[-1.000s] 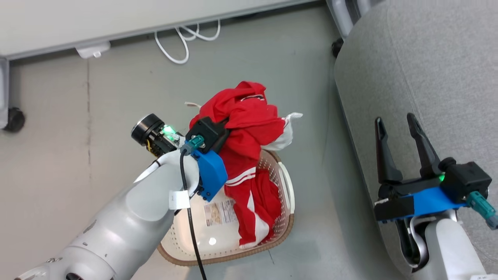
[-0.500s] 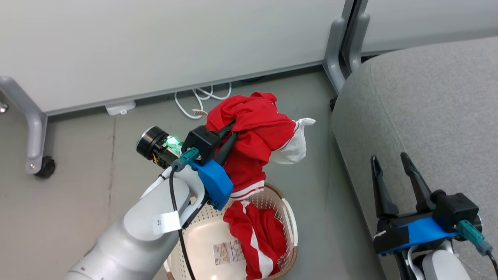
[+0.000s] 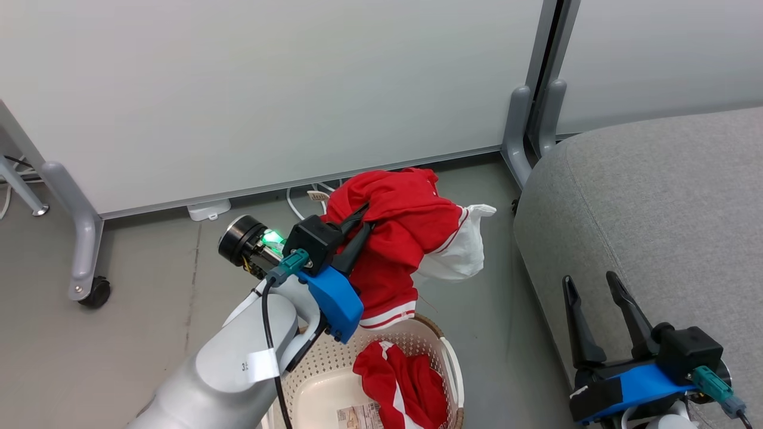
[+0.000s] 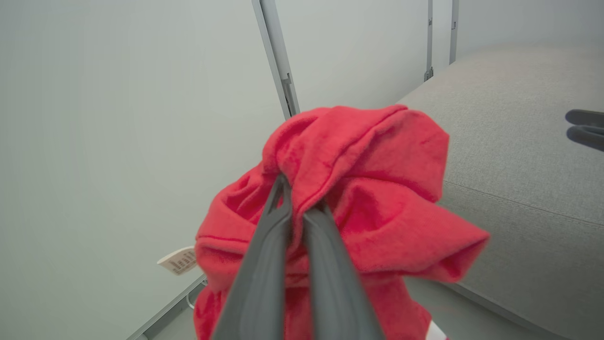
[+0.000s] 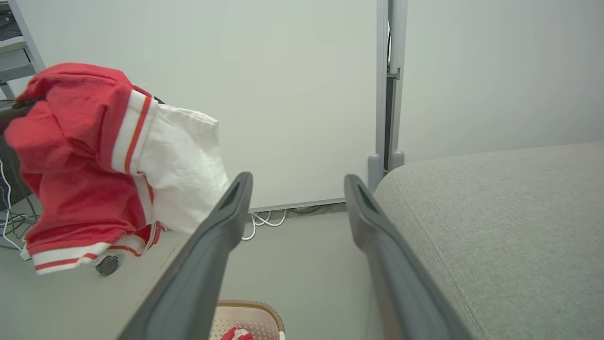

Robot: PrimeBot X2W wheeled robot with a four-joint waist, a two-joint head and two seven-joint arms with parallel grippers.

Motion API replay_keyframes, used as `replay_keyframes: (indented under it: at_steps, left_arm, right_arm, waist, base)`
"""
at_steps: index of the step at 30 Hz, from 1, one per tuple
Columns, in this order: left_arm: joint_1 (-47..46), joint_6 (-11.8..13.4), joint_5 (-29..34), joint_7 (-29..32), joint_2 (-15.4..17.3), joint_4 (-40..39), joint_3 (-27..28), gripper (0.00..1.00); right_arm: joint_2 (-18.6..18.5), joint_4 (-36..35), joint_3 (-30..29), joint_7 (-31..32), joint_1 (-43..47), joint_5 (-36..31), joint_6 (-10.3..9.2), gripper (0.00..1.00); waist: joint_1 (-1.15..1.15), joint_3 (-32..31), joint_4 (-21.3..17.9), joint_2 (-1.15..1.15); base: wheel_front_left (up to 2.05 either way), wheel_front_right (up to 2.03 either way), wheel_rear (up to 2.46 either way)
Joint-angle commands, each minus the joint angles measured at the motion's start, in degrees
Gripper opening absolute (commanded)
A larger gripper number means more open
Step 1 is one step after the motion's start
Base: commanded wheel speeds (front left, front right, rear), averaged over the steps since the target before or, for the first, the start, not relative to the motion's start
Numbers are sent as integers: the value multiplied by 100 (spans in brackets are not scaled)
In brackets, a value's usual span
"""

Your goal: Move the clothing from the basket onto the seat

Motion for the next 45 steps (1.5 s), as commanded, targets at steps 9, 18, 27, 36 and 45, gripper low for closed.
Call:
replay_keyframes:
  at_steps: [9,18,27,36,45]
  left_arm:
    - [76,-40,123,-29,-10,-55,108,0]
    - [33,-61,184,-29,-56,-59,176,0]
    - [-108,-80,278,-29,-152,-88,196,0]
    - [-247,-106,368,-29,-288,-117,169,0]
    - [-300,-136,427,-29,-432,-170,107,0]
  right_arm:
    - [-21,16,99,-4,73,44,3,100]
    - [-20,40,794,-3,-4,43,3,100]
    - [-21,87,1716,-4,-458,149,3,100]
    - [-21,415,2247,-3,-1149,155,2,100]
    - [-20,948,2457,-4,-1781,299,3,100]
  waist:
    - [1,4,49,-1]
    - [1,24,96,-1]
    - [1,180,177,-1]
    - [1,352,319,-1]
    - [1,457,429,-1]
  base:
    - [0,0,0]
    - [0,0,0]
    - [0,0,0]
    - [0,0,0]
    - [0,0,0]
